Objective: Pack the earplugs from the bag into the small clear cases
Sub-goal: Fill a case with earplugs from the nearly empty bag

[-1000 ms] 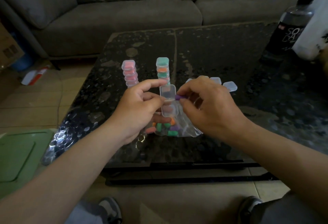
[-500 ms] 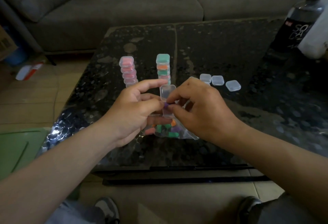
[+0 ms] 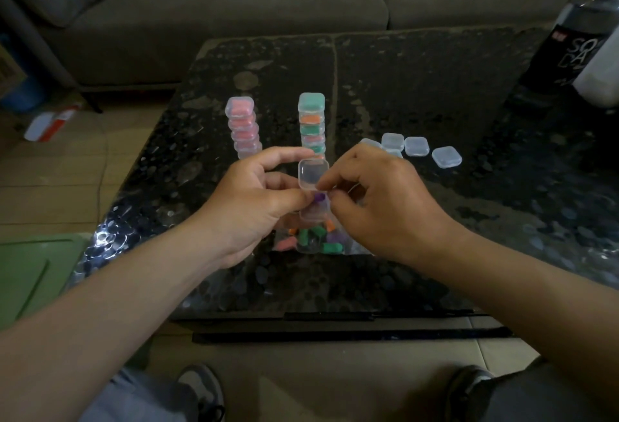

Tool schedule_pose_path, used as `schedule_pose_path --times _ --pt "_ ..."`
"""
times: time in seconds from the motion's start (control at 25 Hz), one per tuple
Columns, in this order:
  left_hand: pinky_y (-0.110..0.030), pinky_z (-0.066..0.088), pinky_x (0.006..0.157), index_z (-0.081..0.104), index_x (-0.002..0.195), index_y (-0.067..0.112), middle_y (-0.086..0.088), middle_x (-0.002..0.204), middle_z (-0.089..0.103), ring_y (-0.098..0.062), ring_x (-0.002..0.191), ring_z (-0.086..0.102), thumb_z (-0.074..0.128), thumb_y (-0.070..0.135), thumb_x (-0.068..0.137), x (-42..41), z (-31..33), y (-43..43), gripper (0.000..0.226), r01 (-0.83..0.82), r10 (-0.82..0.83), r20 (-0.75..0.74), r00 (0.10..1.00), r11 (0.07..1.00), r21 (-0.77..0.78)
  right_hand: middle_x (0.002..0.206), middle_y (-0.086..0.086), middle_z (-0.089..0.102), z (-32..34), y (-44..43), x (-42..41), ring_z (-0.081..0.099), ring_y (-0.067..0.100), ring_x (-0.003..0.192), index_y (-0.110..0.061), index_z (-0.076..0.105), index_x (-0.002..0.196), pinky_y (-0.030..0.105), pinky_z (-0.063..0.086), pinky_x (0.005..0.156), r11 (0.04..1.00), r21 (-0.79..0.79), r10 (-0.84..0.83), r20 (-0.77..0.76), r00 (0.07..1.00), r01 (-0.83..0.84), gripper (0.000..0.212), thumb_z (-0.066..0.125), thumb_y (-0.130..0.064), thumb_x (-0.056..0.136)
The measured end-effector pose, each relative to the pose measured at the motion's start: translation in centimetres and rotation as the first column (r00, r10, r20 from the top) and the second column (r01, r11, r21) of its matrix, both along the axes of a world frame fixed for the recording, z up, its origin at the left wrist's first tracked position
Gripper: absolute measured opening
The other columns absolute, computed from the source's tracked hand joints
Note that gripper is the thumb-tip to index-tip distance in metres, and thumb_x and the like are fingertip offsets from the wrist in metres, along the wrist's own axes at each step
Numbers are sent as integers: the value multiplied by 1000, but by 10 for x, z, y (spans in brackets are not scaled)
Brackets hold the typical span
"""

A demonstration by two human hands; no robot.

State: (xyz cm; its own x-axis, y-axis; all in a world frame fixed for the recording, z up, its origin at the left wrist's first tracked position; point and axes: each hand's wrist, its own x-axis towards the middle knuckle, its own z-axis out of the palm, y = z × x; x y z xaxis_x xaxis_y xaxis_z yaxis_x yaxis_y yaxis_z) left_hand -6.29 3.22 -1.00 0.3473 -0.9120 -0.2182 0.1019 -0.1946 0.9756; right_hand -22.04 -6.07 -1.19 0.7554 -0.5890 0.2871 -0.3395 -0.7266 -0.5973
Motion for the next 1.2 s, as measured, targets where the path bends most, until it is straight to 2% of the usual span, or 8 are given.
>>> schedule_pose_path --times 0.2,0.4,0.48,0.64,0.84,0.92,1.04,1.2 --pt "-36 62 62 68 114 23 -13 84 77 -23 76 76 71 -9 87 7 -4 3 42 1 -6 64 998 998 70 88 -7 65 4 -11 -8 63 6 76 -18 71 86 19 55 64 978 31 -207 -32 978 208 19 60 -3 90" --pt "-35 59 53 67 115 12 -12 82 76 -24 73 73 70 -11 88 8 -10 7 35 33 -44 70 997 988 149 80 -9 62 10 -13 -16 61 5 72 -27 57 77 14 49 56 936 151 -313 -50 948 317 29 64 0 88" --pt "-37 59 58 68 112 11 -10 80 76 -24 71 73 70 -10 88 7 -13 7 32 37 -54 99 994 985 167 82 -6 63 10 -15 -17 61 5 74 -27 56 78 15 47 59 924 201 -293 -178 939 326 28 67 -2 87" --pt "-34 54 54 67 109 4 -12 80 77 -24 68 71 70 -10 89 5 -19 6 25 9 -33 137 990 985 173 81 -4 68 4 -13 -17 64 7 74 -21 67 80 20 50 59 924 276 -117 -451 885 263 16 68 -7 86" --pt "-36 53 59 67 109 3 -21 87 77 -28 72 71 70 -8 90 2 -22 5 23 -27 -5 165 986 981 191 67 -7 68 2 -11 -16 66 6 64 -23 69 73 21 49 57 913 346 -30 -473 881 217 17 73 -20 89" --pt "-32 57 56 67 109 4 -20 88 77 -22 70 73 71 -7 89 0 -23 5 23 -25 -8 171 985 981 191 56 -7 65 0 -10 -15 64 3 54 -21 67 65 24 55 58 921 332 -22 -477 878 203 25 73 -19 89" --pt "-28 60 59 68 106 5 -14 83 78 -17 69 74 73 -5 88 -1 -23 5 21 -23 -10 177 984 983 184 59 -5 65 -1 -7 -12 66 8 57 -19 65 66 27 60 62 937 300 -9 -489 872 178 24 72 -13 88" --pt "-32 59 61 68 103 7 -13 81 77 -17 69 74 75 -3 87 -2 -24 4 21 -31 -4 184 983 982 186 61 -9 60 0 -4 -9 58 3 57 -23 60 61 15 42 48 963 238 9 -495 869 126 30 76 -24 86"
